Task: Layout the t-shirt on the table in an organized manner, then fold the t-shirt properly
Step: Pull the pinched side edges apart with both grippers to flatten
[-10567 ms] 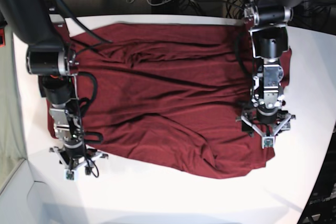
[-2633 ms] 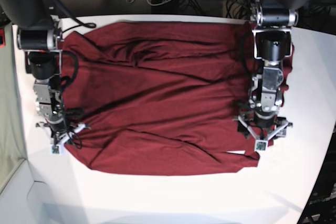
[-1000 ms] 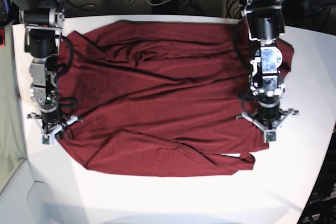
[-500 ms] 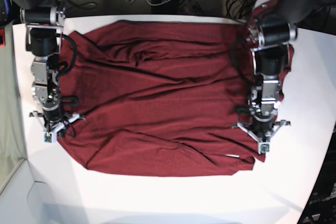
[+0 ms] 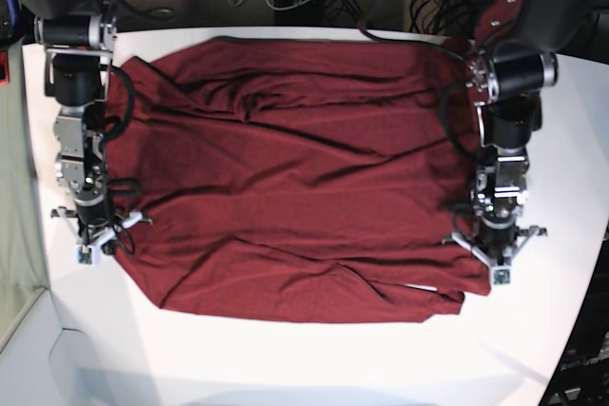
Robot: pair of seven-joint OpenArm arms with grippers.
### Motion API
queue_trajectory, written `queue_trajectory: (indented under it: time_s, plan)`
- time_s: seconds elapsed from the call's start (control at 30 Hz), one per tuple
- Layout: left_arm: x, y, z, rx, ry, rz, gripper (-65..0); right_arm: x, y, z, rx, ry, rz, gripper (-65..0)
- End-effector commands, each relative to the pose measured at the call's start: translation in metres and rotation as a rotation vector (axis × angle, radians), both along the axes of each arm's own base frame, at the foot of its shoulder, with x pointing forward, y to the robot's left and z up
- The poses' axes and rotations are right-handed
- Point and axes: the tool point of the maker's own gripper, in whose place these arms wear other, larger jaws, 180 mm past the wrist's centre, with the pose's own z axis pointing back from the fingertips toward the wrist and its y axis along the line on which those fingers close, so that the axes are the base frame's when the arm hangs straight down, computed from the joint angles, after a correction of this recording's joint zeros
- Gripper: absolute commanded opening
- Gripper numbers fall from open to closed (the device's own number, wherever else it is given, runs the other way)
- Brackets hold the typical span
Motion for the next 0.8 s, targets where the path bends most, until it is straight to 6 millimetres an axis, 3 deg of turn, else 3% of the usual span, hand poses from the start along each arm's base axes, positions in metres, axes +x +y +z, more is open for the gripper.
queue_trajectory:
  time_s: [0.0,0.17,0.27,0.47,0.63,0.77]
  plan:
    - [0.022,0.007,0.041,0.029,-0.109,0.003,-64.8,0.016,-0.006,0.027,-0.013,-0.078,0.0,-65.0]
    - [0.035,0.008,0.076,0.049,-0.184,0.007,-64.8,0.016,-0.003,0.029,-0.01,-0.084,0.003,-65.0]
    - [0.036,0.001,0.079,0.03,-0.143,0.02,-64.8,0.01,-0.001,0.025,-0.012,-0.053,0.007,-65.0]
    - [0.005,-0.013,0.046,0.002,0.0,0.039,-64.8,0.007,0.013,0.02,0.004,0.006,0.02,-65.0]
    - [-0.028,-0.013,0.016,-0.001,0.104,0.057,-64.8,0.001,0.012,0.004,0.015,0.046,0.012,-65.0]
    - [-0.038,-0.011,-0.001,-0.002,0.144,0.059,-64.8,-0.002,0.009,-0.007,0.022,0.076,0.001,-65.0]
